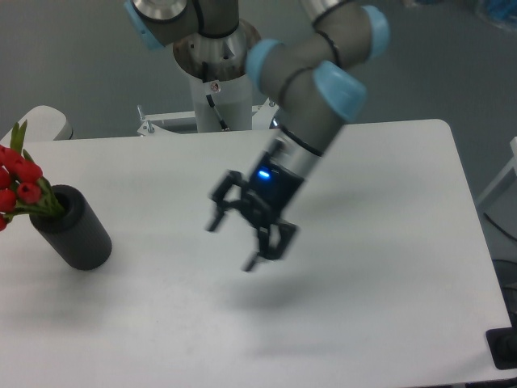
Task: Insert the flowers into the vase
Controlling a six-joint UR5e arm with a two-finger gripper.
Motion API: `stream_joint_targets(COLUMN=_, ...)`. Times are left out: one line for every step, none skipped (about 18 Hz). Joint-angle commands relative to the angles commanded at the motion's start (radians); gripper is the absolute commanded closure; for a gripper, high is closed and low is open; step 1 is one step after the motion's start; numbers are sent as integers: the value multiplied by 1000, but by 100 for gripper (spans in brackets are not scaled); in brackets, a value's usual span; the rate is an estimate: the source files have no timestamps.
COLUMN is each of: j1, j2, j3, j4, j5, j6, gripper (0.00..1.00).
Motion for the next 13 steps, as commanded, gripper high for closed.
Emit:
stream_joint_targets(j1=0, j2=-20, j3=17, j4=2, j5=51, j6=5, gripper=0)
stream_joint_targets(j1=-1, j2=-40, j3=37, j4=0, j5=85, j6=6, gripper=0)
stream_joint_targets(j1=-5, j2=-58, j3=60, j4=-2, j5=106, j6=5, gripper=0)
stream_joint_targets(j1=-8, j2=-74, j3=80, j4=-3, j5=129, j6=5, gripper=0)
stream_joint_targets(j1=-11, j2=-84, j3=101, j4=-14, j5=161, j6=8, gripper=0)
stream_joint_targets(j1=-15, j2=-97, j3=121, j4=-38, j5=201, j6=15, gripper=0)
stream_joint_targets(j1=-24, j2=-112, j3=146, j4=-67, j5=246, j6=17, gripper=0)
stream_joint_targets(j1=-40, j2=-126, j3=167, j4=-92, j5=296, j6=23, gripper=0)
stream_joint_targets(j1=-50, j2=-138, j3=190, j4=-118, j5=330, j6=26, gripper=0)
stream_joint_targets(j1=-57, j2=-150, j3=216, j4=-139, j5=341, j6=26, gripper=0)
stream_joint_targets(j1=-60, j2=-161, j3=244, j4=-167, j5=343, j6=26, gripper=0)
stream_joint_targets(j1=-61, j2=-170, j3=264, j4=-190, j5=346, j6=26, gripper=0)
stream_joint_targets(j1=-61, j2=-178, j3=269, j4=-196, j5=350, j6=28, gripper=0)
